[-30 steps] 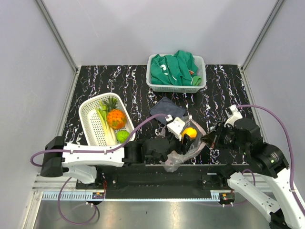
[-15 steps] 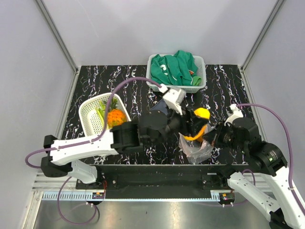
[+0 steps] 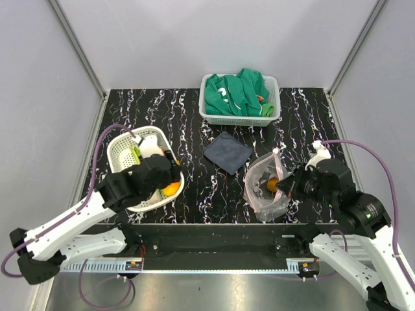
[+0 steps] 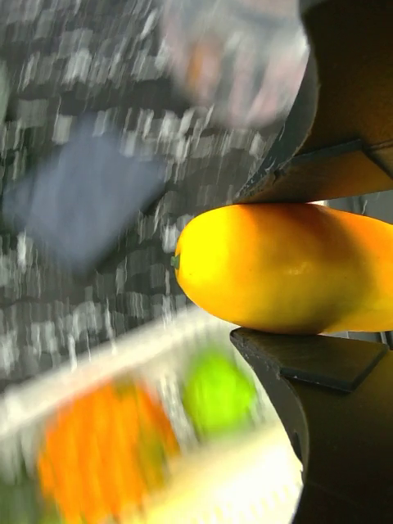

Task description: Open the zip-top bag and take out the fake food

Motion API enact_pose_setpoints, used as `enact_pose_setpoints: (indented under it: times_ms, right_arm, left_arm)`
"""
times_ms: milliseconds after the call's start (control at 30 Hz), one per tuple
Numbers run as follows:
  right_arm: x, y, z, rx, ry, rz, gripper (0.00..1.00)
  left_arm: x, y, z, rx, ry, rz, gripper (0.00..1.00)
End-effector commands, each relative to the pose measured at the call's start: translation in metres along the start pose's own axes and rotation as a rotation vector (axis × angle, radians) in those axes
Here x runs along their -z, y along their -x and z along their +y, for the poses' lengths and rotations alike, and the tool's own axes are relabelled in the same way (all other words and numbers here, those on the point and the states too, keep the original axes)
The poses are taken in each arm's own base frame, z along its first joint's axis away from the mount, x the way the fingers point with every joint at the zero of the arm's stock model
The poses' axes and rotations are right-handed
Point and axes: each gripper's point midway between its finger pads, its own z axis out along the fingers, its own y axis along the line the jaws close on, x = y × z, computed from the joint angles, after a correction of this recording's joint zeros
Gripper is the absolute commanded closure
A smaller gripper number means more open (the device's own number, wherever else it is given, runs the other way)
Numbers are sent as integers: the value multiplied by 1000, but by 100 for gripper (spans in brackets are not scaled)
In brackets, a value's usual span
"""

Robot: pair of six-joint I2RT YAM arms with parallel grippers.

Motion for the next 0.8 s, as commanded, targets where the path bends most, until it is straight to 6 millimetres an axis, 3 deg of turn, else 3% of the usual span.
enact_pose_setpoints:
  times_ms: [0, 200, 300, 400, 467, 567, 733, 767]
  right_arm:
    - [4, 12, 5, 17, 17, -48, 100]
    - [5, 11, 6, 13, 26, -44, 100]
    - [6, 10, 7, 14, 28, -42, 100]
    - [6, 10, 8, 14, 33, -41, 100]
    - [6, 10, 8, 13, 35, -39, 100]
    - [5, 9, 10, 13, 41, -29, 100]
    - [3, 8, 12, 15, 50, -20, 100]
    - [2, 8, 13, 15, 53, -19, 100]
  left_arm:
    - [-2, -5, 83, 18, 302, -23, 100]
    - [-15, -23, 154, 56, 607, 46, 88]
    - [-20, -24, 174, 77, 677, 46, 83]
    - [-22, -21, 182, 76, 700, 45, 55]
    - [-22, -18, 179, 73, 685, 41, 35]
    - [-22, -12, 165, 62, 606, 63, 24]
    - [-17, -2, 130, 91, 431, 93, 24]
    - [-14, 0, 113, 104, 344, 88, 27]
